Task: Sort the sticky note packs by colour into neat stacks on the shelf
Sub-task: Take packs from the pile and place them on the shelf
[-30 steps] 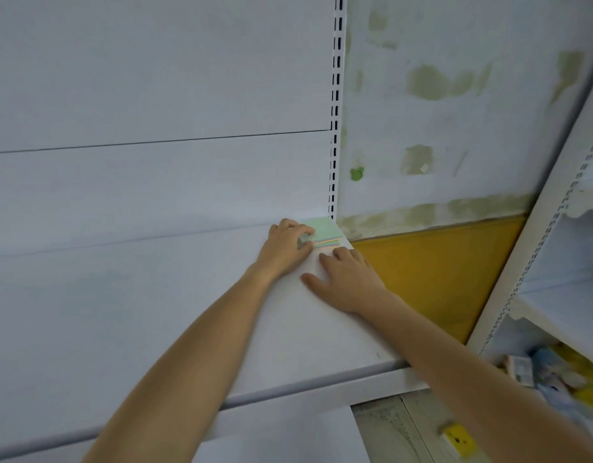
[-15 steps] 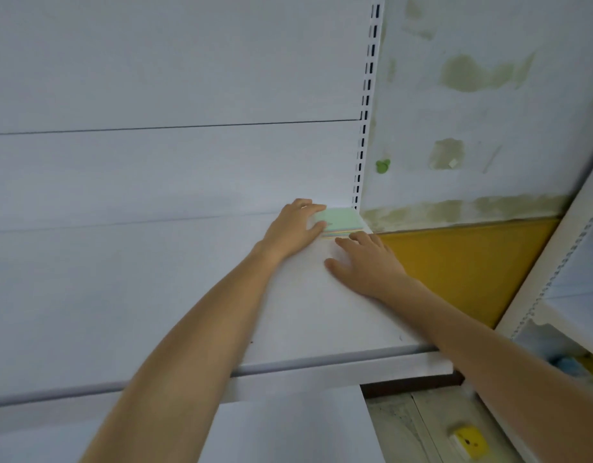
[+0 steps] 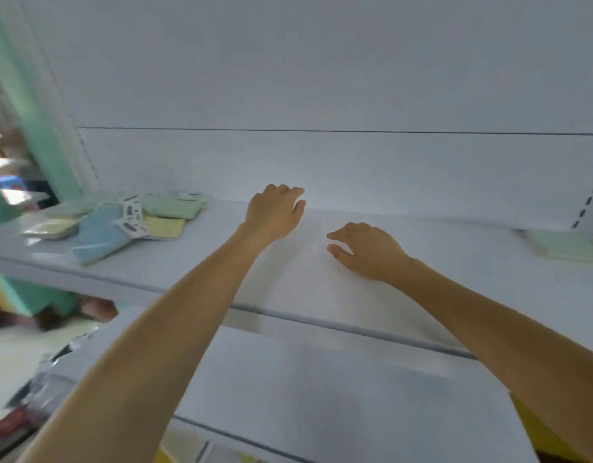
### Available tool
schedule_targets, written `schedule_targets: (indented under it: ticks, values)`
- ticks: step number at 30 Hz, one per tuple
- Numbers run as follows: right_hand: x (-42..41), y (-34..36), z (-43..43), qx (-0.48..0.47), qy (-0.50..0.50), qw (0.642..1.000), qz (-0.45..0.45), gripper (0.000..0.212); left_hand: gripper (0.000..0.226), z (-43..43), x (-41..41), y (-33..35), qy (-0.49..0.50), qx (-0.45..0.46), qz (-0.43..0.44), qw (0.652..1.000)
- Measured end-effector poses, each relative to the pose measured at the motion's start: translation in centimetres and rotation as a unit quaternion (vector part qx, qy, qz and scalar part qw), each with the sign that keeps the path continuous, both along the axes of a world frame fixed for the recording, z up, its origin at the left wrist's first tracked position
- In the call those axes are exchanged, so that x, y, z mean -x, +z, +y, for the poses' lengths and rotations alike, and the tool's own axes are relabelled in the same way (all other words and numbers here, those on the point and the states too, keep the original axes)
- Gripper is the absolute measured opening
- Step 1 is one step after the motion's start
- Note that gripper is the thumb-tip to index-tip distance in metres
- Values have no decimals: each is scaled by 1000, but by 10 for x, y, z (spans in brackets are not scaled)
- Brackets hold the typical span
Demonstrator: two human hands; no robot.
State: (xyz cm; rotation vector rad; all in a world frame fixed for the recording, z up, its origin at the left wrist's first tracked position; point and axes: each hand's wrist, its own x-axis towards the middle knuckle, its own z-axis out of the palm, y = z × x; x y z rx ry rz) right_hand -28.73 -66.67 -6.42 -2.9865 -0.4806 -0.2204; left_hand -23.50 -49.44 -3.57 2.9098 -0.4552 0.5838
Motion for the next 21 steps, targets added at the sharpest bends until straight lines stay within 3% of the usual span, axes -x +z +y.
schedule_targets:
  ticks: [11, 16, 19, 21]
  values:
    - [-61, -4, 209, -68, 89, 993, 30, 33, 38, 226, -10, -10, 124, 60, 53, 989]
    - [-124, -9, 255, -139, 63, 988, 36, 35, 49, 277, -21, -25, 179, 16, 99, 979]
    - [-163, -9, 275, -205, 21, 978, 45, 42, 45, 294, -21, -32, 198, 65, 95, 973]
    - [-185, -11, 286, -198, 13, 979, 51, 45, 42, 305, -21, -34, 209, 86, 115, 967]
